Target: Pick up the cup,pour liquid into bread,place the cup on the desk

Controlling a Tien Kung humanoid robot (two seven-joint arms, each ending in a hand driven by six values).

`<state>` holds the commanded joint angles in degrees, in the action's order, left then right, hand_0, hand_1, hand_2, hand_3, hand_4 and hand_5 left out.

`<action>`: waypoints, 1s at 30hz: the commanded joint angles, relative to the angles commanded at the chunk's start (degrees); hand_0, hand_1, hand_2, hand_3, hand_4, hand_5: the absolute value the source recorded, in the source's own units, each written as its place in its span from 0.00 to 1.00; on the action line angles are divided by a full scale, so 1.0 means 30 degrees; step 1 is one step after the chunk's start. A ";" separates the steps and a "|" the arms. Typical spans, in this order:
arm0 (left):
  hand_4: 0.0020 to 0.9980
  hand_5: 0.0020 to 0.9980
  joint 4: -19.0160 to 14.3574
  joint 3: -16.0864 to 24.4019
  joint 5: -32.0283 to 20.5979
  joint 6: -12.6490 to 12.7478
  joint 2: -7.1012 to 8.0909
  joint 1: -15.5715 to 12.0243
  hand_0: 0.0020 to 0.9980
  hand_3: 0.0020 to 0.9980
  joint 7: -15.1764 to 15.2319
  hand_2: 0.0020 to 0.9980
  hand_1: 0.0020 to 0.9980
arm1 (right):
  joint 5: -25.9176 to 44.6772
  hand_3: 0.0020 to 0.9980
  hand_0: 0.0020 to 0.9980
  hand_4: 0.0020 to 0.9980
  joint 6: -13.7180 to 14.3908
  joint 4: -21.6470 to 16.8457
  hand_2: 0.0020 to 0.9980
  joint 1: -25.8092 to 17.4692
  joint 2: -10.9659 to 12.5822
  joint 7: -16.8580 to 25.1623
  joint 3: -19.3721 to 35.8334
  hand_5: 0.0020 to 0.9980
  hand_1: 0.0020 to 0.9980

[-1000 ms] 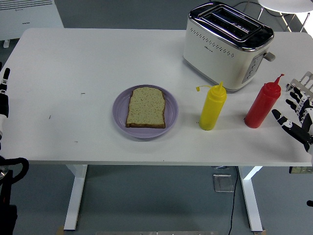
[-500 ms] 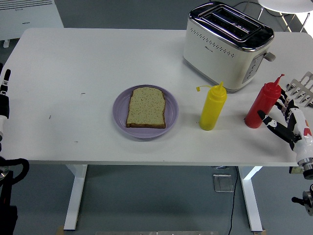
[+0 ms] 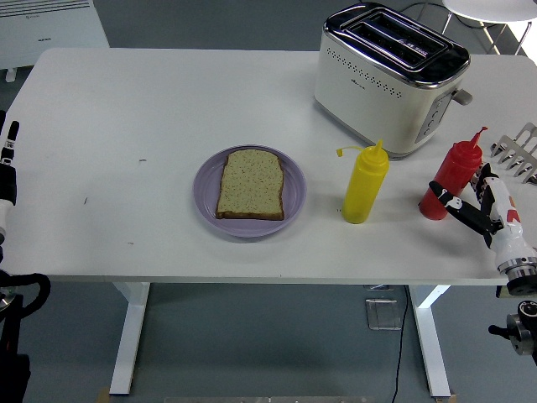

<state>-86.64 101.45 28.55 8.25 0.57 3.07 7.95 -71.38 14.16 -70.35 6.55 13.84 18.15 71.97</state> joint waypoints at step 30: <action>0.47 1.00 0.0033 0.0071 0.0016 0.0043 -0.0044 0.0043 0.81 0.76 -0.0004 0.79 0.78 | 0.5335 0.82 0.75 0.86 0.2647 0.1906 0.71 0.1992 -0.1149 0.2548 -0.1922 0.24 0.68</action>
<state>-86.55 101.66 28.60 8.38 0.44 3.20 7.94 -55.38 22.11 -64.63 12.52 10.39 25.79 66.21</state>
